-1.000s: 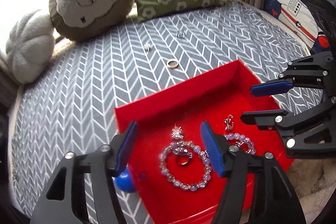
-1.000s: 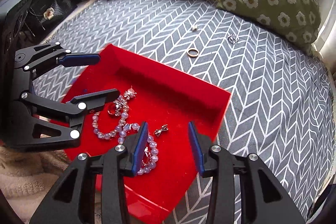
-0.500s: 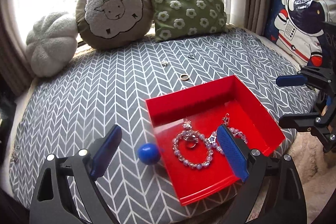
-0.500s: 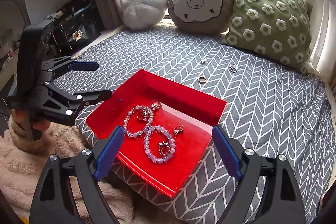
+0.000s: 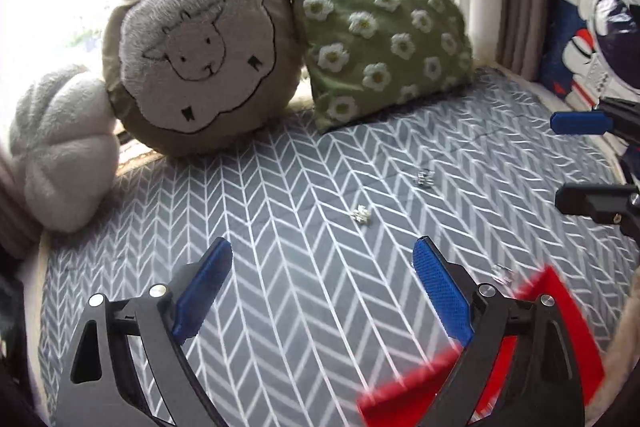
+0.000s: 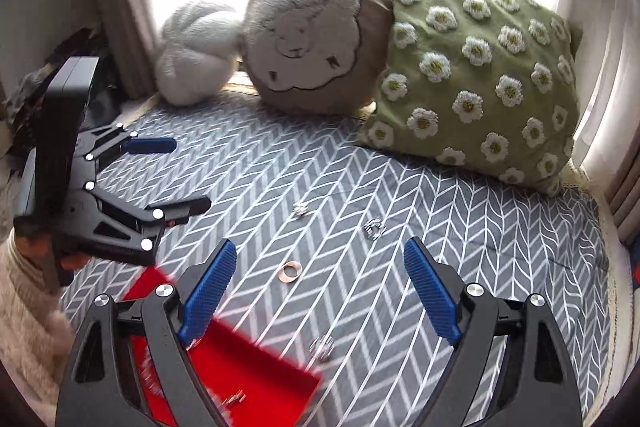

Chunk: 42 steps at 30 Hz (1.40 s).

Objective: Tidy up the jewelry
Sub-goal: 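Grasp a silver charm with the left tool while the right tool grasps a silver ring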

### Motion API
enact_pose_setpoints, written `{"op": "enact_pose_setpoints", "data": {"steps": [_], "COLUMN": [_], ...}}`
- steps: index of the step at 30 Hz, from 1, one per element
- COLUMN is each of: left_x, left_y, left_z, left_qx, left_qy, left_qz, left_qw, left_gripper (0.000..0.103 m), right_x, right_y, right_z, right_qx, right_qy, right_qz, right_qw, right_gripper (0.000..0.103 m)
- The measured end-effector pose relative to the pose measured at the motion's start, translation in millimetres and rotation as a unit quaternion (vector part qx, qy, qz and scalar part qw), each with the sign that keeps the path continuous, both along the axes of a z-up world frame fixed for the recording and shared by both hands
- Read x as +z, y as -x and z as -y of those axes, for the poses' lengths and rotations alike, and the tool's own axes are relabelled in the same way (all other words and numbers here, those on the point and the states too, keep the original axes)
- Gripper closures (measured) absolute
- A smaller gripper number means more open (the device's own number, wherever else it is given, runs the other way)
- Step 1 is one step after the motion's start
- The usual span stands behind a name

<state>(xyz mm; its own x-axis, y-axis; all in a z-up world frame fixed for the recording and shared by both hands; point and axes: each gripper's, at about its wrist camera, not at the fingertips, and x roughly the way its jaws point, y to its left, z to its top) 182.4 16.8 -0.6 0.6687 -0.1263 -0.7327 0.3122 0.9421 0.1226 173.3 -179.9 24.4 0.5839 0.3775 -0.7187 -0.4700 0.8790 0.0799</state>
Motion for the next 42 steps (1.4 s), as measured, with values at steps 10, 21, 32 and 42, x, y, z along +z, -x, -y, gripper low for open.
{"op": "enact_pose_setpoints", "data": {"steps": [10, 21, 32, 42], "left_x": [-68.8, -91.8, -94.6, -90.8], "left_y": [-74.5, -74.7, -84.6, -82.3], "left_z": [21.4, 44.2, 39.0, 33.1], "left_qx": [-0.040, -0.091, -0.094, -0.105], "left_qy": [-0.016, -0.054, 0.013, 0.039], "left_qz": [-0.064, -0.058, -0.081, -0.085], "left_qw": [0.9970, 0.9927, 0.9923, 0.9901], "left_gripper": [0.016, 0.016, 0.038, 0.082], "right_x": [-101.2, -125.9, -127.5, -127.2], "right_y": [-98.1, -111.6, -109.9, -103.6], "right_z": [-5.6, -20.3, -25.3, -30.6], "right_qx": [-0.022, -0.019, -0.002, 0.012], "right_qy": [0.065, 0.100, 0.076, 0.070], "right_qz": [-0.072, -0.056, -0.051, -0.044], "right_qw": [0.995, 0.993, 0.996, 0.996], "right_gripper": [0.036, 0.037, 0.063, 0.081]}}
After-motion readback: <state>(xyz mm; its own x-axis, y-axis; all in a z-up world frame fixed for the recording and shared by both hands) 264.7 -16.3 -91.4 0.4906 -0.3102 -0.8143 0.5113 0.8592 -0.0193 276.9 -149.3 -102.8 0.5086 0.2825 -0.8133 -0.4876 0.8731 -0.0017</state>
